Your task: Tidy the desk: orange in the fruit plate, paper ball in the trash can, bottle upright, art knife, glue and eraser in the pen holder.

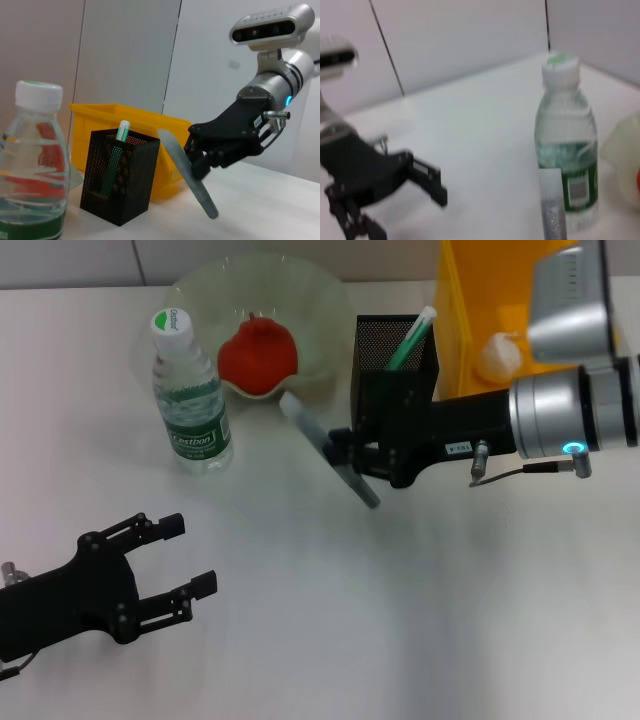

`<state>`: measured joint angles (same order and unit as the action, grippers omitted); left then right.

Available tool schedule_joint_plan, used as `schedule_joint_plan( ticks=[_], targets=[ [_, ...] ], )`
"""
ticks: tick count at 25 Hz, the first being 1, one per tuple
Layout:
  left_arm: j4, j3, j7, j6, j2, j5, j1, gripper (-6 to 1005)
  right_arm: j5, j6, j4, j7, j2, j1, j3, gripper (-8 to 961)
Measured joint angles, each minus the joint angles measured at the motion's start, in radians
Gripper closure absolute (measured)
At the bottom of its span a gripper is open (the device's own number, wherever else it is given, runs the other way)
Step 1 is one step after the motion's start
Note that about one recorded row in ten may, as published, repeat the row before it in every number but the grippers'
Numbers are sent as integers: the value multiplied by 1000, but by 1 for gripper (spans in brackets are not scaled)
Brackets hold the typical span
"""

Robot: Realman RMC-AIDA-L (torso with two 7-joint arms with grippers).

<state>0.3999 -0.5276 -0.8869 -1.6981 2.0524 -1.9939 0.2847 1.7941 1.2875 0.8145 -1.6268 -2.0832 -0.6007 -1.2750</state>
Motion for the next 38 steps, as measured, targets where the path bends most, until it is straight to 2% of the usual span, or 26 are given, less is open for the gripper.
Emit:
schedule_joint_plan(
  ticks=[9, 19, 24, 28, 29, 34, 38],
  targets=[
    [-1, 2, 2, 0, 4, 0, 2, 188, -269, 46, -249, 345, 1, 11, 86, 833],
    [-1, 2, -1, -3, 5, 0, 2, 188, -344, 90, -325, 429, 0, 40, 112, 834],
    [-1, 1, -1, -6, 5, 1, 2, 188, -351, 96, -346, 254, 2, 33, 120, 834],
    [-1, 1, 3, -12, 5, 1, 2, 188, -351, 100, -350, 4, 10, 24, 120, 834],
    [-1, 1, 4, -12, 5, 1, 2, 188, -350, 109, -356, -122, 16, 20, 119, 834],
    [-1, 1, 7, -15, 5, 1, 2, 188, -367, 171, -406, -249, 35, 8, 133, 833],
    [-1, 1, 7, -17, 5, 1, 2, 188, -369, 178, -417, -262, 38, 8, 155, 833]
  ],
)
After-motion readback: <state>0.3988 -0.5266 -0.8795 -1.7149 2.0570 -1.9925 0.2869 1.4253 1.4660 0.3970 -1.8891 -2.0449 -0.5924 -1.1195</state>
